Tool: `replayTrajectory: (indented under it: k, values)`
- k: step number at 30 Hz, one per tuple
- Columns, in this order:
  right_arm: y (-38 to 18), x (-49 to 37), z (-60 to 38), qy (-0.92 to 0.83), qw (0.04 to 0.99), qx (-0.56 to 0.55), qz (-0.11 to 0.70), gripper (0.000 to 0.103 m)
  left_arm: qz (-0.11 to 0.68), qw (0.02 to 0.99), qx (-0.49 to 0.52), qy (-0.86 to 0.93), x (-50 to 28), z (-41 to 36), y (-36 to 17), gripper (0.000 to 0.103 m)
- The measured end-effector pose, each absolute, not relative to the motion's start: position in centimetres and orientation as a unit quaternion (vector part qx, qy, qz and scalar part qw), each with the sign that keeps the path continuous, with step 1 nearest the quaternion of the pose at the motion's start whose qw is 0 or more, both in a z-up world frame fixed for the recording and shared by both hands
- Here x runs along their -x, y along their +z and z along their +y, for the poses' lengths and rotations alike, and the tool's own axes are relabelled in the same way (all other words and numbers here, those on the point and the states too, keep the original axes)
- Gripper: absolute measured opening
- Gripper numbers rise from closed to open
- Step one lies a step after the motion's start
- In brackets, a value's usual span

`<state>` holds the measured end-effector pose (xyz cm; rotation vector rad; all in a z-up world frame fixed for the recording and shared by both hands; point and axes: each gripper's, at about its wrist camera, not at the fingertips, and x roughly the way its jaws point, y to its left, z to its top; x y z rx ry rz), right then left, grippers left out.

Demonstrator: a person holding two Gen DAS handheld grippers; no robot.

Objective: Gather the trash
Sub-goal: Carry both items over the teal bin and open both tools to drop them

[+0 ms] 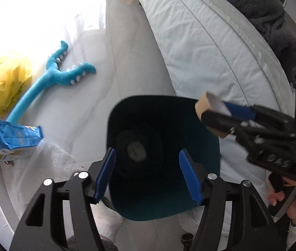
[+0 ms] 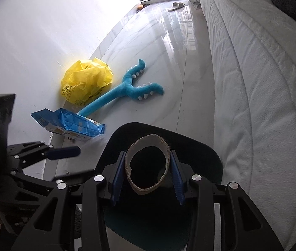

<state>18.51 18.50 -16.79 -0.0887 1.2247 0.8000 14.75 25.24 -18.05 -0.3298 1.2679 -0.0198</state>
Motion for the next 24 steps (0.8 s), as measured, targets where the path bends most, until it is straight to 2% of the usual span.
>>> replayTrajectory:
  k: [6, 19, 21, 24]
  values:
    - [-18.9, -18.4, 19.1, 0.354, 0.733, 0.057, 0.578, 0.042, 0.544, 0.823, 0.166, 0.008, -14.0, 27.4, -15.8, 0.072]
    - [-22.3, -17.4, 20.5, 0.346, 0.713, 0.090, 0.603, 0.044, 0.458, 0.871, 0.177, 0.018, -13.3, 29.2, -11.4, 0.072]
    - [-22.4, -16.8, 20.8, 0.350, 0.710, 0.099, 0.603, 0.051, 0.441, 0.882, 0.167, 0.022, -13.4, 29.1, -10.4, 0.072]
    - [-22.1, -16.2, 20.9, 0.356, 0.709, 0.104, 0.600, 0.056, 0.413, 0.897, 0.157, 0.023, -13.5, 28.8, -8.7, 0.072]
